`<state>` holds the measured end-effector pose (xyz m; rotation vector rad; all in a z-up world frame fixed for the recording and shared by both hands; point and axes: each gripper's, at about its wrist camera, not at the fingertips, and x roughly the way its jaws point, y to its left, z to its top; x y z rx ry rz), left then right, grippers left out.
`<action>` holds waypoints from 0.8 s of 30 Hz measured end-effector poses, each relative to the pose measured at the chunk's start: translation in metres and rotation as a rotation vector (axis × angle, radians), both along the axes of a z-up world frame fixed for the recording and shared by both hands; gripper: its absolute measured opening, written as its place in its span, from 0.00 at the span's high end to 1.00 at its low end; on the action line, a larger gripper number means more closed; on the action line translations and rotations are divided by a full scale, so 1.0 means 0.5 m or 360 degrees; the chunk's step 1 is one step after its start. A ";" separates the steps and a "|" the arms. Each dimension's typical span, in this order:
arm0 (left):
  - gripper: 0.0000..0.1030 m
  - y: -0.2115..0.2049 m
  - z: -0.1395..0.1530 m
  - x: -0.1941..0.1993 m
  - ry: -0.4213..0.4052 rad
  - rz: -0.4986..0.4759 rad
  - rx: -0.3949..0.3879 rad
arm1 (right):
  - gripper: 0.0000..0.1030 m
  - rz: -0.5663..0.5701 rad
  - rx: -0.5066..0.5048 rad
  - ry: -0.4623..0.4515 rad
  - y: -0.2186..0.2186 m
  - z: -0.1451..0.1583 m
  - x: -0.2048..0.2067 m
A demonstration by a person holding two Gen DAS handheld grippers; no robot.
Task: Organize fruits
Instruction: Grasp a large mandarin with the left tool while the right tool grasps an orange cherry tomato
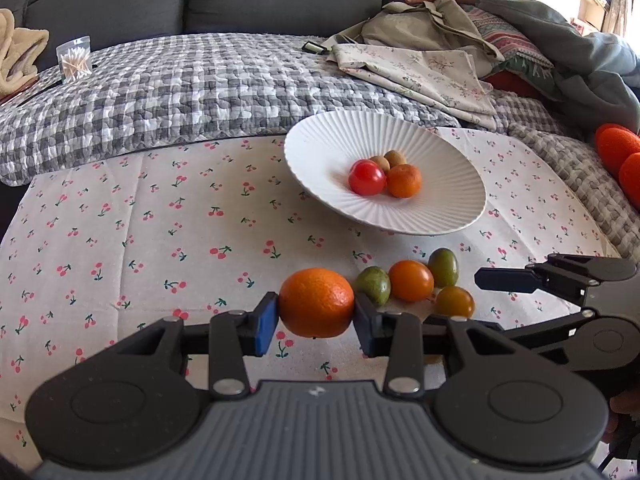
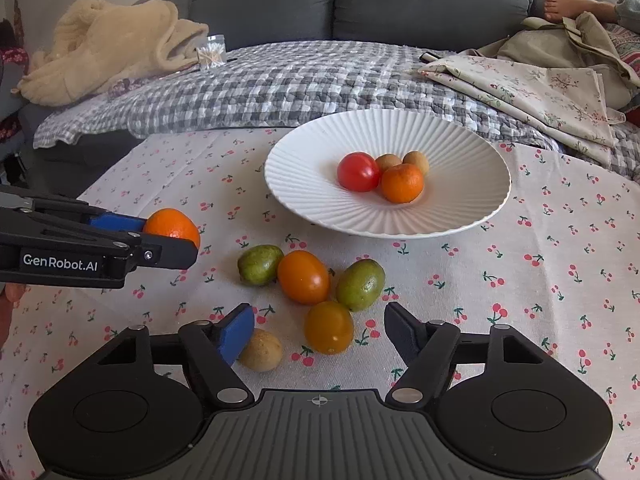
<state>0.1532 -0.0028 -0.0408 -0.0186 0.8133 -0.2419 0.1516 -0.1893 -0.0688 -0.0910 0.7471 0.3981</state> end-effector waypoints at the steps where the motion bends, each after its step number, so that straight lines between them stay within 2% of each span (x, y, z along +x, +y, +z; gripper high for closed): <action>1: 0.62 0.000 0.000 0.001 0.0000 0.0000 0.0001 | 0.35 -0.0006 0.0005 0.0002 0.000 -0.001 0.001; 5: 0.62 0.001 -0.002 0.003 0.0005 0.0004 0.0001 | 0.41 -0.0039 0.0050 0.0025 -0.003 -0.005 0.008; 9: 0.62 0.001 -0.002 0.005 0.0000 0.0004 0.0001 | 0.58 -0.0128 0.0108 0.0106 -0.014 -0.015 0.022; 10: 0.62 0.001 -0.002 0.005 -0.0002 0.0003 0.0000 | 0.59 -0.0144 0.0125 0.0123 -0.017 -0.020 0.025; 18: 0.62 -0.001 0.000 0.006 -0.0010 -0.0004 0.0003 | 0.74 -0.0155 0.0076 0.0109 -0.013 -0.020 0.020; 24: 0.62 0.000 0.009 0.006 -0.0034 -0.0010 -0.0012 | 0.76 -0.0170 0.0060 0.0111 -0.020 -0.004 0.012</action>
